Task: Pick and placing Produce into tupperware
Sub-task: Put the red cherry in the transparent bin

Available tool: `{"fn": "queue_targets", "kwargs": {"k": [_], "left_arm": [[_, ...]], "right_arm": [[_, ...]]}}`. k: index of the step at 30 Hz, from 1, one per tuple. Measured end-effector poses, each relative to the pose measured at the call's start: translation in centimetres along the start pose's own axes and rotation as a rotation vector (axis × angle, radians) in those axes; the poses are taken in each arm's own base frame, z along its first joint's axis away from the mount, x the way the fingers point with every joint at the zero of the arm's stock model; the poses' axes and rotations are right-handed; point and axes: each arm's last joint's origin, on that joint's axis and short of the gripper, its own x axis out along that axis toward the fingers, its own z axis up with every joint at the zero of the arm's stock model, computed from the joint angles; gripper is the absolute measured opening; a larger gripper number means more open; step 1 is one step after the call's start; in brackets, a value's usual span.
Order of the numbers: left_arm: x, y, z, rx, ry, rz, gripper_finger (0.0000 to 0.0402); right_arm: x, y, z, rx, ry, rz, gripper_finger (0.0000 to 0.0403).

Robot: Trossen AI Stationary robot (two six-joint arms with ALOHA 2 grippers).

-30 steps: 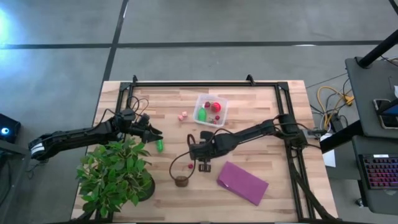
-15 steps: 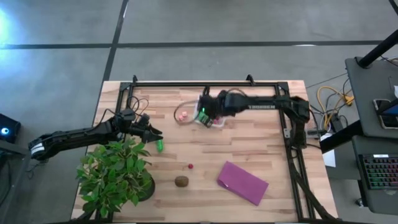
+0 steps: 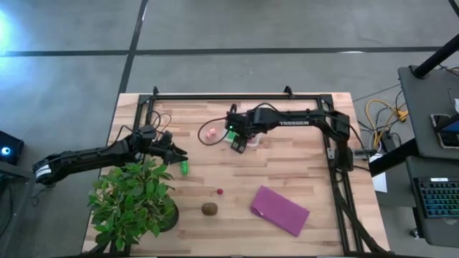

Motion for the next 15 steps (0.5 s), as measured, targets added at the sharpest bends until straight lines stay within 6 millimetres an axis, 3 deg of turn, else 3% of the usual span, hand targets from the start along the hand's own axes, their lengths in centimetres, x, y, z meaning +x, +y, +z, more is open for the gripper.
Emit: {"fn": "queue_targets", "kwargs": {"k": [5,9,15], "left_arm": [[0.0,0.0,0.0,0.0,0.0,0.0,0.0295],[0.0,0.0,0.0,0.0,0.0,-0.001,0.0295],[0.0,0.0,0.0,0.0,0.0,0.0,0.0295]], "right_arm": [[-2.0,4.1,-0.3,-0.305,-0.106,0.116,0.0239],[-3.4,8.0,-1.1,-0.448,-0.173,0.243,0.024],[-2.2,12.2,-2.8,-0.462,-0.15,0.289,0.0231]]}}
